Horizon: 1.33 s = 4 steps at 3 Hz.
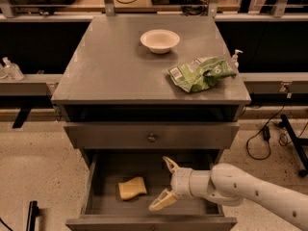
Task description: Pick sponge from middle drawer and place on counter
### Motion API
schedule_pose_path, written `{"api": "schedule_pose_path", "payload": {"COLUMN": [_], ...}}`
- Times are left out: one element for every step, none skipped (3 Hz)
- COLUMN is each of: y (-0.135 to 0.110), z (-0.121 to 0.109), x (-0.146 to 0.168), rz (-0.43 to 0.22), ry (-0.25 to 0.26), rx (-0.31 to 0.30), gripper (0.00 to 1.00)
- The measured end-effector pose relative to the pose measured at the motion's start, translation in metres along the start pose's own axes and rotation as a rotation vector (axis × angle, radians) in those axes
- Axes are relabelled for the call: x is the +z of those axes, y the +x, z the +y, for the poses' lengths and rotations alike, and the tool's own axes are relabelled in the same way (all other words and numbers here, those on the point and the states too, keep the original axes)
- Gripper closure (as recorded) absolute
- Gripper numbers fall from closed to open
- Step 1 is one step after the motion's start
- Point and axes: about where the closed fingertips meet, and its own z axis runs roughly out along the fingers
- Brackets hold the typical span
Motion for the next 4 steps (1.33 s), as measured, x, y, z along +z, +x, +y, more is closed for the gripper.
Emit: {"api": "schedule_pose_path", "payload": {"y": [0.017,0.027,0.038,0.059], "z": [-0.003,-0.016,-0.033,-0.044], "x": [0.027,0.059,0.085,0.113], "rz": [-0.016,-0.03,-0.042,-0.054], "ry": [-0.02,-0.029,-0.03,-0.037], "rx": [0.008,-0.007,-0.009,-0.017], "gripper": [0.0,0.0,0.0,0.0]}}
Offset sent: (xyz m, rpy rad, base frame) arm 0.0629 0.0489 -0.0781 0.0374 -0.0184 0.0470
